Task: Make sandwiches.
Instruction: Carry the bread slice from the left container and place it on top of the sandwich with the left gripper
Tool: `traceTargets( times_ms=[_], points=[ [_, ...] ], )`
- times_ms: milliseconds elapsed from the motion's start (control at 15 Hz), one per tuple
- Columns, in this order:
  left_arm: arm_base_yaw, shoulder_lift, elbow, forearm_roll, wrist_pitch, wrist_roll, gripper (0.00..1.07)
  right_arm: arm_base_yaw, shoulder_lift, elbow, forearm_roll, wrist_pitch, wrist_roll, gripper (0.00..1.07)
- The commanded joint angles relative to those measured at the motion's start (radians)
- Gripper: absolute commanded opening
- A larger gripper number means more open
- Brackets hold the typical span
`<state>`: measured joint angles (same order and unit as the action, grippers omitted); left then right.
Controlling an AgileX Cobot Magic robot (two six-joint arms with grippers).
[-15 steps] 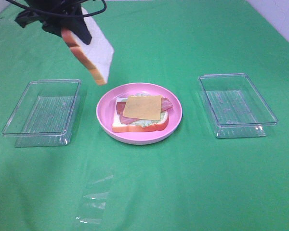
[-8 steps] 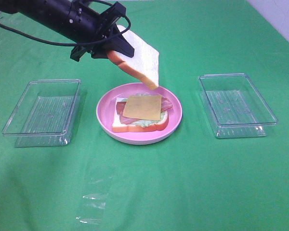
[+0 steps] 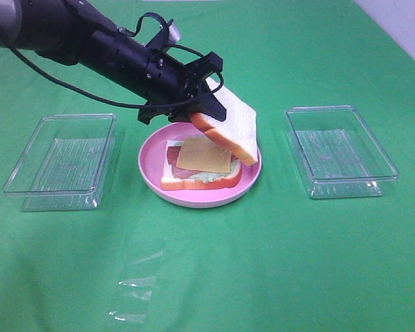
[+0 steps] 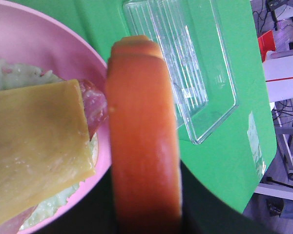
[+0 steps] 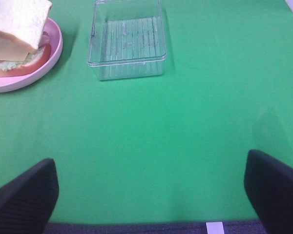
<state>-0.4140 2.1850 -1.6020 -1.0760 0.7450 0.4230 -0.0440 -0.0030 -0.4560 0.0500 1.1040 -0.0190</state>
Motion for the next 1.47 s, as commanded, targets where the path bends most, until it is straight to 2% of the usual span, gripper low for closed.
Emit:
traceTargets(
  times_ms=[67,600,733,800,867,1000,1133,1333,1467],
  points=[
    [-0.004,0.011,0.004,-0.001,-0.021,-0.023,0.0,0.001,-0.03,0.004,0.001,-0.007,-0.009,0.98],
    [-0.004,0.028,0.004,0.044,-0.015,-0.072,0.0,0.001,-0.03,0.004,0.001,-0.007,-0.009,0.98],
    [-0.004,0.028,0.004,0.061,-0.007,-0.1,0.0,0.001,-0.03,0.004,0.001,-0.007,-0.009,0.98],
    [-0.004,0.028,0.004,0.102,-0.007,-0.156,0.13,0.001,-0.03,0.004,0.001,-0.007,-0.009,0.98],
    [-0.004,0.028,0.004,0.129,-0.007,-0.17,0.23,0.001,-0.03,0.004,0.001,-0.007,-0.009,0.98],
    [-0.004,0.028,0.004,0.158,-0.015,-0.177,0.39,0.001,-0.03,0.004,0.001,-0.007,-0.009,0.98],
    [-0.004,0.027,0.003,0.164,-0.021,-0.176,0.62,0.001,-0.03,0.004,0.001,-0.007,-0.009,0.98],
    [-0.002,0.011,0.003,0.195,-0.018,-0.177,0.78,0.001,-0.03,0.004,0.001,-0.007,-0.009,0.98],
    [0.0,-0.013,-0.003,0.282,-0.023,-0.235,0.91,0.001,-0.03,0.004,0.001,-0.007,-0.009,0.98]
  ],
)
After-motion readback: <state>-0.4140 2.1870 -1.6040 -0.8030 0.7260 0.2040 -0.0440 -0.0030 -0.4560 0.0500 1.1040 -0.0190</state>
